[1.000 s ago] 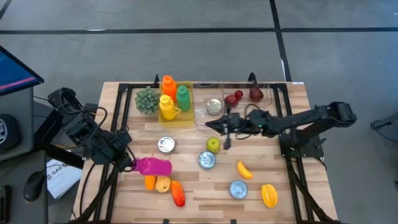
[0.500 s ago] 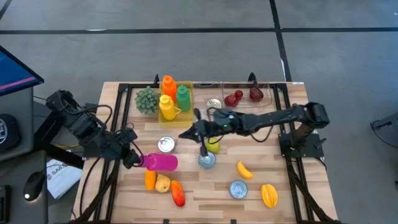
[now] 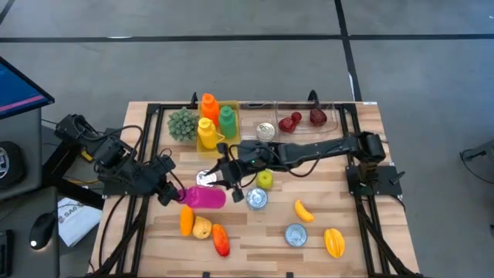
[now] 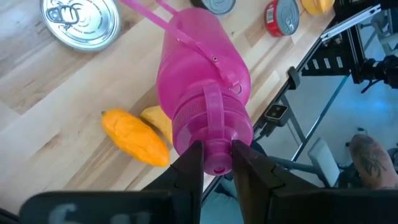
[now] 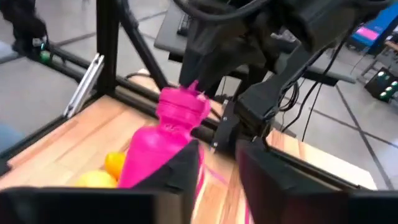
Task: Pick & Place Food Item
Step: Put the pink bottle into the yellow bin
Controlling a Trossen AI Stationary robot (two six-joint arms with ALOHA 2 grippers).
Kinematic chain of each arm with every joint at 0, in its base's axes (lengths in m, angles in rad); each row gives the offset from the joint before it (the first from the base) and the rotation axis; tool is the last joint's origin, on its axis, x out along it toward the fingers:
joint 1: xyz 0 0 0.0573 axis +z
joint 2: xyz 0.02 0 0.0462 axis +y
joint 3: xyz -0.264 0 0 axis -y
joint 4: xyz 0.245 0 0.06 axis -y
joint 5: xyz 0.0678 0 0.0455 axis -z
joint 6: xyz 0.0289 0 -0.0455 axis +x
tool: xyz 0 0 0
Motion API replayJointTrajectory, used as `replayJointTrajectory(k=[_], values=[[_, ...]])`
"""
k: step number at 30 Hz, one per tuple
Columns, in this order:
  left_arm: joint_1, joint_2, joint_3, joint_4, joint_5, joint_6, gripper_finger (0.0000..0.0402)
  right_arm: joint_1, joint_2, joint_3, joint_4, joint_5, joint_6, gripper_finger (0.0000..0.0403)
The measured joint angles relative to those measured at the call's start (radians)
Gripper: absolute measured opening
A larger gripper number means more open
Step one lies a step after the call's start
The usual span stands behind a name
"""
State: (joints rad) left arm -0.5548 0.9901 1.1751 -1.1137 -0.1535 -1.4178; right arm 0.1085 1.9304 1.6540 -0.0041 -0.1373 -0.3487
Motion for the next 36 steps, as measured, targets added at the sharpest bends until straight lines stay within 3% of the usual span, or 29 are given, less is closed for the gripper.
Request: replayJointTrajectory(k=[7, 12, 16, 29, 36], values=[[0.008, 0.0, 0.0, 0.003, 0.0, 0.025, 0.0062, 0.007, 0.072, 0.054, 0.076, 0.0, 0.008, 0.0262], [0.008, 0.0, 0.0, 0.005, 0.0, 0.027, 0.0062, 0.015, 0.114, 0.053, 0.141, 0.004, 0.019, 0.0317], [0.008, 0.0, 0.0, 0.006, -0.007, 0.027, 0.0062, 0.016, 0.138, 0.058, 0.178, 0.001, 0.061, 0.033], [0.053, 0.015, -0.001, 0.008, -0.052, 0.056, 0.0062, 0.014, 0.137, 0.09, 0.052, -0.022, 0.112, 0.0329], [0.18, 0.087, -0.001, 0.033, 0.061, 0.198, 0.0062, 0.014, 0.137, 0.089, 0.009, -0.009, 0.114, 0.0329]])
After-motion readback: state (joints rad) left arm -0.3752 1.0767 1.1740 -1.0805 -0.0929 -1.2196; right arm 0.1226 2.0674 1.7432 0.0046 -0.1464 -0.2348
